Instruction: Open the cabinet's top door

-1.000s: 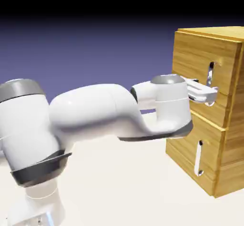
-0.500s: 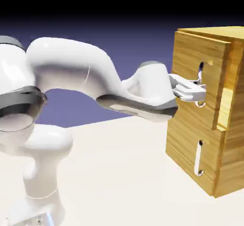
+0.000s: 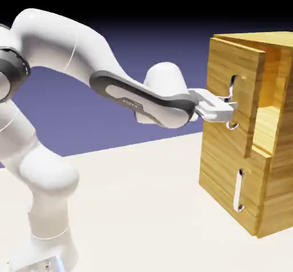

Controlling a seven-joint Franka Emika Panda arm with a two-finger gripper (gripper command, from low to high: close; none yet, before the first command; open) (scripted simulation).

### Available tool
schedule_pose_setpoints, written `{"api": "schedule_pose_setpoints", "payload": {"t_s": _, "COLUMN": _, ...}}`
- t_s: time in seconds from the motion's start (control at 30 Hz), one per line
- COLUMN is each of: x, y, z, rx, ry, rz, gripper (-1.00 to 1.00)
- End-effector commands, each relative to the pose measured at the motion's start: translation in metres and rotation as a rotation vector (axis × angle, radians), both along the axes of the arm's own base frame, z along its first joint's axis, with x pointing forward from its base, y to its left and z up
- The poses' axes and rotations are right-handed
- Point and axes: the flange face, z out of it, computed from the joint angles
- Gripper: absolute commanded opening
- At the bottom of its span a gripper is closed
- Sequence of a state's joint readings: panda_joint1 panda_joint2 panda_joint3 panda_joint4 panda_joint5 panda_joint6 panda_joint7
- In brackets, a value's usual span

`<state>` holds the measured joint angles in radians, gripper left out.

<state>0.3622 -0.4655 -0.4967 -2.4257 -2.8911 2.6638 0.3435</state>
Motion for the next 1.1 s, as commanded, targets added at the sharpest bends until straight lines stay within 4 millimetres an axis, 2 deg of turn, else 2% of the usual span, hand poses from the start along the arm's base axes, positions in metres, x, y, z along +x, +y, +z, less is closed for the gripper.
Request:
{"api": "schedule_pose_setpoints", "payload": {"t_s": 0.0, "x": -0.001, "y": 0.001, "z": 0.000, "rx": 0.002, "ry": 0.001, "rz": -0.004, "gripper": -1.00}}
{"api": "schedule_pose_setpoints", "payload": {"t_s": 0.17, "x": -0.006, "y": 0.004, "z": 0.000, "rx": 0.001, "ry": 0.000, "rz": -0.022, "gripper": -1.00}}
{"api": "schedule_pose_setpoints", "payload": {"t_s": 0.3, "x": -0.020, "y": 0.017, "z": 0.000, "rx": 0.001, "ry": 0.000, "rz": -0.082, "gripper": -1.00}}
{"api": "schedule_pose_setpoints", "payload": {"t_s": 0.67, "x": -0.061, "y": 0.065, "z": 0.000, "rx": 0.001, "ry": 0.000, "rz": -0.278, "gripper": -1.00}}
{"api": "schedule_pose_setpoints", "payload": {"t_s": 1.07, "x": -0.094, "y": 0.125, "z": 0.000, "rx": 0.002, "ry": 0.000, "rz": -0.495, "gripper": -1.00}}
